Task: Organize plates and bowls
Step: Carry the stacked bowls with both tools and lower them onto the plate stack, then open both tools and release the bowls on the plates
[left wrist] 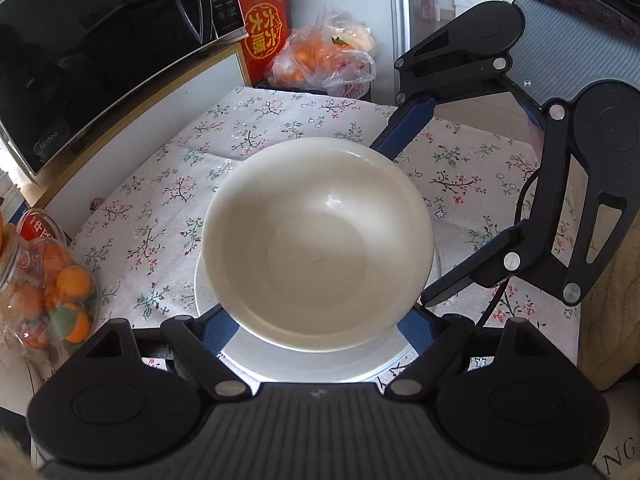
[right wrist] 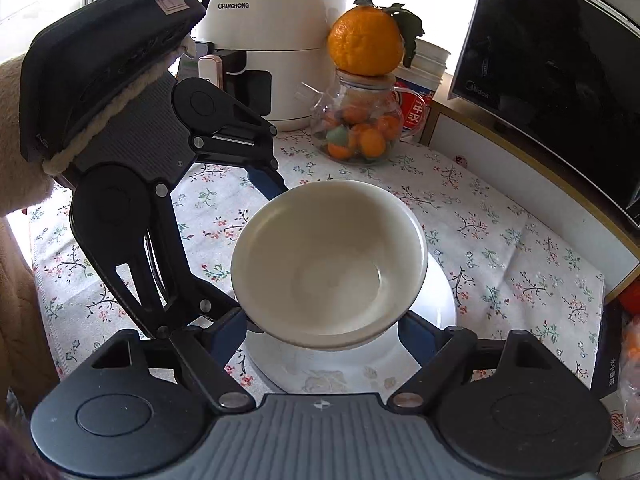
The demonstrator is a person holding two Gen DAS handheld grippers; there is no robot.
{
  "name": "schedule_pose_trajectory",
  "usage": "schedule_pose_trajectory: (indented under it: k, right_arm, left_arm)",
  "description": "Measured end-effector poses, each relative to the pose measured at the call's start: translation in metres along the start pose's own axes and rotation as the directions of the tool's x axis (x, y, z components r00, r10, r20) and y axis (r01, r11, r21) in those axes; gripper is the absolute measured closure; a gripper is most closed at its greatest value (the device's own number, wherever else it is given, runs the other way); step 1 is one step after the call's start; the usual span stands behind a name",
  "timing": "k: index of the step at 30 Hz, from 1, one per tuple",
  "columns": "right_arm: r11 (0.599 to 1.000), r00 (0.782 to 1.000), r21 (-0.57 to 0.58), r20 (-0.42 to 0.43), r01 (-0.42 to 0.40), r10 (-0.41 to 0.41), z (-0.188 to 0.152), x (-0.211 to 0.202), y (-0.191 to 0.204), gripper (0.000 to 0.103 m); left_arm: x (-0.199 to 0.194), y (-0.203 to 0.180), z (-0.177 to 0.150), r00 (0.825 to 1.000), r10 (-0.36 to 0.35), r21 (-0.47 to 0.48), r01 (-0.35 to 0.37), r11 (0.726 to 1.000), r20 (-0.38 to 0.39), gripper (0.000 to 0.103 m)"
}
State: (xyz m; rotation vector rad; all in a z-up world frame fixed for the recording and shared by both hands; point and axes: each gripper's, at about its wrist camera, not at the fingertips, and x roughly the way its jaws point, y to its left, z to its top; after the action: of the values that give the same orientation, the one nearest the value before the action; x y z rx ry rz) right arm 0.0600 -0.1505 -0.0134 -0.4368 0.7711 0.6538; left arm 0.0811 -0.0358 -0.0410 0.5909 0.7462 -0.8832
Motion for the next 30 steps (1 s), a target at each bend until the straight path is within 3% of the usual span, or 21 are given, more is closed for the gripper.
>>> schedule_pose_trajectory:
  k: [16,26,30]
  right_arm:
    - [0.991,1.0,0.135,-0.014,-0.009,0.011,-0.007,0.016,-0.03,0.024]
    - [0.99,1.0,0.143,-0.023,-0.013,0.017,-0.006,0.016,-0.029,0.023]
    - [0.988,0.999,0.154,-0.029,-0.01,0.015,-0.006,0.017,-0.031,0.022]
  left_arm:
    - [0.015,0.006,0.005,1.0,-0.022,-0.037,0.021,0.999,-0.015,0.021]
    - [0.013,0.006,0.005,1.0,-0.024,-0.031,0.023,0.999,-0.016,0.021]
    - [0.011,0.007,0.005,1.0,-0.02,-0.036,0.02,0.999,-0.013,0.016]
